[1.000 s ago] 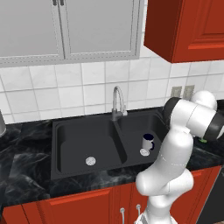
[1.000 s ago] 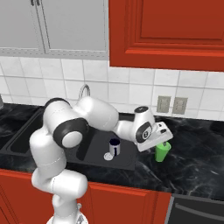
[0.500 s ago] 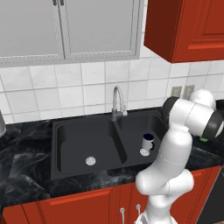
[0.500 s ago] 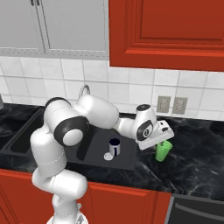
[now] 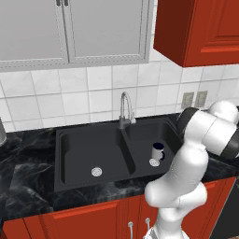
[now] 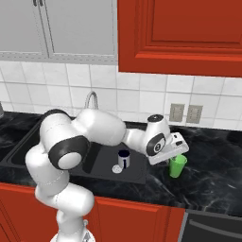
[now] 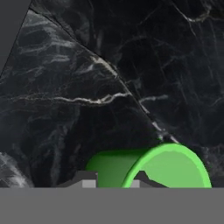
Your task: Move any existing items from the left basin to the right basin for drying. Then move the cup from the counter to the left basin of the sink for washing.
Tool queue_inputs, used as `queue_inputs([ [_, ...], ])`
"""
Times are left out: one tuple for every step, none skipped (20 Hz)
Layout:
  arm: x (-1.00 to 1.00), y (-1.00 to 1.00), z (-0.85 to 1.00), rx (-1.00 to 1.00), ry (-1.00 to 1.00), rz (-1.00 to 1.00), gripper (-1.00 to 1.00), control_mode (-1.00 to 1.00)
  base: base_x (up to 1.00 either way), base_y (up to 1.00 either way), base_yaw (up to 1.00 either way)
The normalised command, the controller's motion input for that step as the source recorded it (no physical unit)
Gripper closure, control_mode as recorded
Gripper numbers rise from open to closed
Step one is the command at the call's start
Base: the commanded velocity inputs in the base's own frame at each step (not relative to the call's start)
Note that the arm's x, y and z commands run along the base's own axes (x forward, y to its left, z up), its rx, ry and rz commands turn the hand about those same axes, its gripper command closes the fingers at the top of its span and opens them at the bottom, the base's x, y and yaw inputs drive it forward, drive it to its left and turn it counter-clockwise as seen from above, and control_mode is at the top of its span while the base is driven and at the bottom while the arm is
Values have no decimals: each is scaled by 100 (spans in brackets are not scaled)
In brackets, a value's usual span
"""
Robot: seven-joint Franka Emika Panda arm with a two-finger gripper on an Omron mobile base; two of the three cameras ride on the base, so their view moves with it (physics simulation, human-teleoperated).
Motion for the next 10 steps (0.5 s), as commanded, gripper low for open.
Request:
queue_inputs([
  [-79, 27, 8, 2, -9, 0, 100, -100, 0, 0, 0],
  [-79, 29, 16, 4, -8, 0, 100, -100, 0, 0, 0],
  [-71, 48, 20, 2, -7, 0, 100, -100, 0, 0, 0],
  [-71, 51, 24, 2, -8, 1, 100, -100, 0, 0, 0],
  [-64, 59, 33, 1, -5, 3, 100, -100, 0, 0, 0],
  [-46, 68, 36, 3, -1, 7, 100, -100, 0, 0, 0],
  [-45, 74, 37, 2, 0, 11, 100, -100, 0, 0, 0],
  [-42, 83, 39, 1, 0, 13, 100, -100, 0, 0, 0],
  [-41, 84, 41, 1, 0, 14, 100, -100, 0, 0, 0],
  [-36, 89, 44, 1, 0, 14, 100, -100, 0, 0, 0],
])
